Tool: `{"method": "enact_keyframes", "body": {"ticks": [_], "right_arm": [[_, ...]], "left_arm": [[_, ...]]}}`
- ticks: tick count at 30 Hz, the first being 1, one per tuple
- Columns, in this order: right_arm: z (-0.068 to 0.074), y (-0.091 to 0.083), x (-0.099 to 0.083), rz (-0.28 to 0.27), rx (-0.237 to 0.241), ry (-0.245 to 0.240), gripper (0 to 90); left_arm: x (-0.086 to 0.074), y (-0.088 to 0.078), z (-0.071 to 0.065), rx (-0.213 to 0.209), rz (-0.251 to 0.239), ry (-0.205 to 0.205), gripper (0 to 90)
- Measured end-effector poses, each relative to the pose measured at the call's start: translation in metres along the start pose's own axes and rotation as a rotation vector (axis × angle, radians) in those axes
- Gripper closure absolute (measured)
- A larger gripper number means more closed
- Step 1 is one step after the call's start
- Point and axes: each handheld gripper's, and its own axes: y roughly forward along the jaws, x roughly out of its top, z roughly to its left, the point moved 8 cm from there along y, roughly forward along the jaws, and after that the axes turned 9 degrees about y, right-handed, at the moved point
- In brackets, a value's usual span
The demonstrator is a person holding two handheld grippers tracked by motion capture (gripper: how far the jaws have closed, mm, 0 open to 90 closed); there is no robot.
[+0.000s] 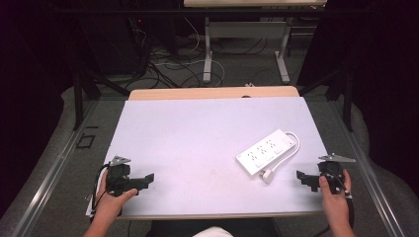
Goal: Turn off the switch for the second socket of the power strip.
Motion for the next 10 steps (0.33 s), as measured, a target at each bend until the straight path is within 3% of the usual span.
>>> {"method": "enact_keyframes", "body": {"ticks": [10], "right_arm": [[0.0004, 0.0008, -0.0007, 0.006, -0.002, -0.005, 3.0]], "left_arm": [[-0.0002, -0.0001, 0.0009, 0.002, 0.002, -0.003, 0.6]]}}
